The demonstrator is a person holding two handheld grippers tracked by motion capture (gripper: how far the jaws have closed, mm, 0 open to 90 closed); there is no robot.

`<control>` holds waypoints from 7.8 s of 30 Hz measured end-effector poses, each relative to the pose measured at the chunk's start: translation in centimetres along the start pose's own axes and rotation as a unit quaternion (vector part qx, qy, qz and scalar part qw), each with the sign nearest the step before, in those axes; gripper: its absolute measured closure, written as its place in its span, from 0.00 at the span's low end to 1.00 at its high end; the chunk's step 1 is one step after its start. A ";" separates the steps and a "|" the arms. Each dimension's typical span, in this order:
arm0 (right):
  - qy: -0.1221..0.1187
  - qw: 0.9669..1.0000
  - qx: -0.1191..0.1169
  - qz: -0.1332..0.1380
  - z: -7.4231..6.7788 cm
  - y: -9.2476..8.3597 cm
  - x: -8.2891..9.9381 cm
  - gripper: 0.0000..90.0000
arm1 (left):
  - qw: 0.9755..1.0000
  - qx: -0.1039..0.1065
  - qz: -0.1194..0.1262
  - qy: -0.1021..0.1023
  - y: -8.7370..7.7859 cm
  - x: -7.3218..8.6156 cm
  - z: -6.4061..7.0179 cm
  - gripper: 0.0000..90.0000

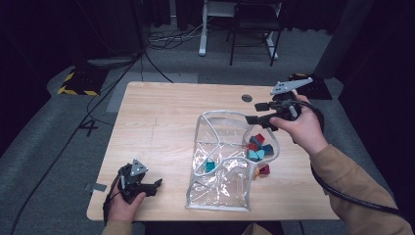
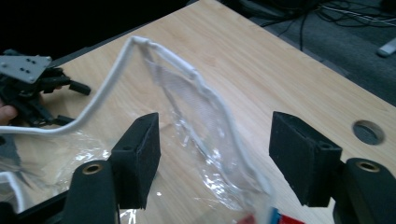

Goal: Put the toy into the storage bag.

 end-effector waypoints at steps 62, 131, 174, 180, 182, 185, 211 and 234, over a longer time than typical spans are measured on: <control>0.113 0.985 0.079 -0.107 8.3 7.4 20.1 0.36 | 1.000 -0.003 0.001 -0.004 0.0 0.0 -0.1 0.16; 0.071 0.992 0.101 -0.003 8.1 -2.0 9.4 0.66 | 1.000 -0.003 0.002 -0.005 0.0 0.0 0.0 0.16; -0.012 0.999 -0.005 0.037 -1.2 0.0 -0.1 0.66 | 1.000 -0.003 0.001 -0.005 0.0 0.0 -0.1 0.16; -0.023 0.999 -0.024 0.025 -2.9 1.6 -0.3 0.66 | 1.000 -0.003 0.002 -0.005 0.0 -0.1 -0.1 0.16; -0.026 0.999 -0.029 0.019 -3.4 2.2 -0.3 0.66 | 1.000 -0.003 0.001 -0.005 0.0 -0.1 -0.1 0.16; -0.030 0.999 -0.036 0.008 -4.1 3.1 -0.1 0.66 | 1.000 -0.003 0.001 -0.005 0.0 -0.1 -0.1 0.16; -0.055 0.992 -0.065 -0.097 -6.1 8.5 3.2 0.66 | 1.000 -0.004 0.001 -0.005 0.0 -0.1 -0.1 0.16; -0.039 0.989 -0.076 -0.119 -6.6 8.9 4.1 0.47 | 1.000 -0.004 0.001 -0.005 0.0 -0.1 -0.1 0.16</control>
Point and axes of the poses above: each handheld gripper's, and its own axes: y roughly forward along the jaws, x roughly out of its underside, z roughly to its right, the point moved 8 cm from there along y, roughly forward along the jaws, and after that the axes turned 9 degrees about x, right-handed, at the moved point
